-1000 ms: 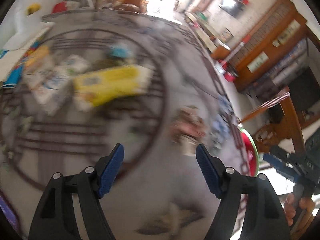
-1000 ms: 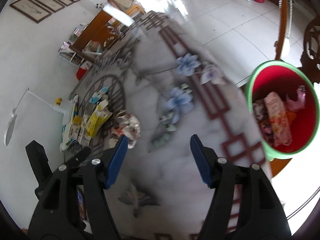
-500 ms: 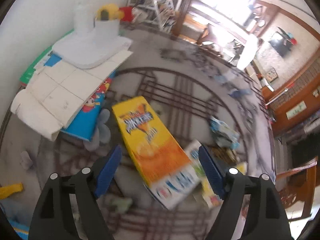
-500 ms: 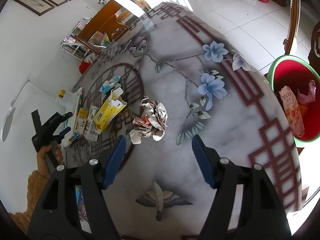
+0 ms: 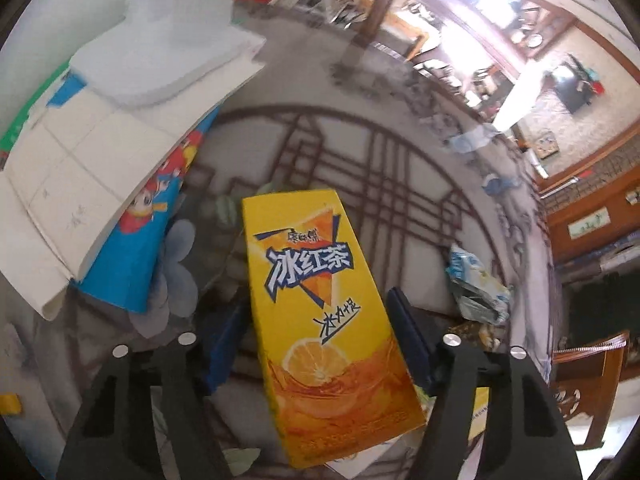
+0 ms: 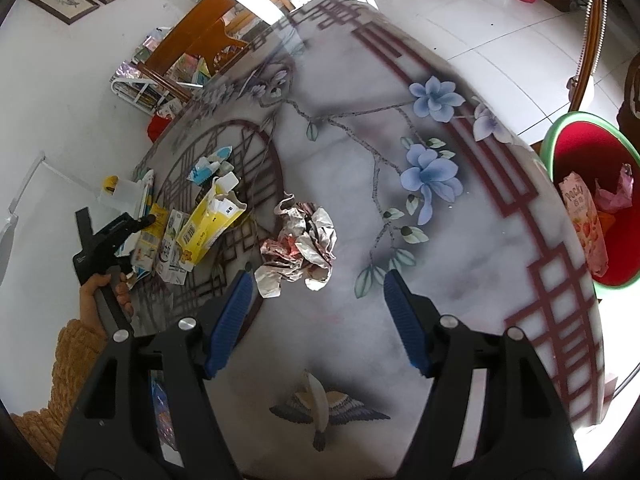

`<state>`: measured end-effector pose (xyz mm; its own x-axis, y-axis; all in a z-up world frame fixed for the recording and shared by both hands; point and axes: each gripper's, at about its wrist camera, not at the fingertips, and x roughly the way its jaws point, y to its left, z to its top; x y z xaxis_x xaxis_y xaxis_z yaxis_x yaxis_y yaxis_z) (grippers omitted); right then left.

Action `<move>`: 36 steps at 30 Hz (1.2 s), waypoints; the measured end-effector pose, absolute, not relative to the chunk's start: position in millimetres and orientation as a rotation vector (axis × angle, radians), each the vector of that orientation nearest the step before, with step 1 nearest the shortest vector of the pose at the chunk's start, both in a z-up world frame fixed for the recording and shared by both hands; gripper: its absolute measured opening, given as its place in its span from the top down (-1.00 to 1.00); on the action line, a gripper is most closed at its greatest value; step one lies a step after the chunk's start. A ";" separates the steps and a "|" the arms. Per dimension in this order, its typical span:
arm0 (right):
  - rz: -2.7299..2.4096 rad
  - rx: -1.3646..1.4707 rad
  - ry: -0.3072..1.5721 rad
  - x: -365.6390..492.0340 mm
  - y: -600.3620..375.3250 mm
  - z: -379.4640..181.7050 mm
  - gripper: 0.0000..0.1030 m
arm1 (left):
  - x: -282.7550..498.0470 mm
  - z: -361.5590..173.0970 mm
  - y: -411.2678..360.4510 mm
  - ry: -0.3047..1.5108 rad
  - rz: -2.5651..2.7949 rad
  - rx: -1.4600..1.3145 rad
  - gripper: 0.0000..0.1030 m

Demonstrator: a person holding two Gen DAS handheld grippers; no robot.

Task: Collect trash
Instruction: 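Grasp yellow iced-tea carton with left tool while right tool grasps crumpled newspaper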

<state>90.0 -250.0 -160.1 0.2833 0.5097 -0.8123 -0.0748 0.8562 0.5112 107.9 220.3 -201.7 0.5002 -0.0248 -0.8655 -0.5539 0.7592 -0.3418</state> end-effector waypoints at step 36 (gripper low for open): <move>0.525 0.074 1.263 114.8 -156.3 -186.3 0.33 | 29.5 -166.2 64.7 1.018 0.008 -0.395 -0.25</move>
<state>114.8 -156.3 -186.3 0.2017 0.4157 -0.8869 -0.3359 0.8799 0.3360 29.5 64.7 -166.2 0.5316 -0.1749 -0.8287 -0.1886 0.9294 -0.3172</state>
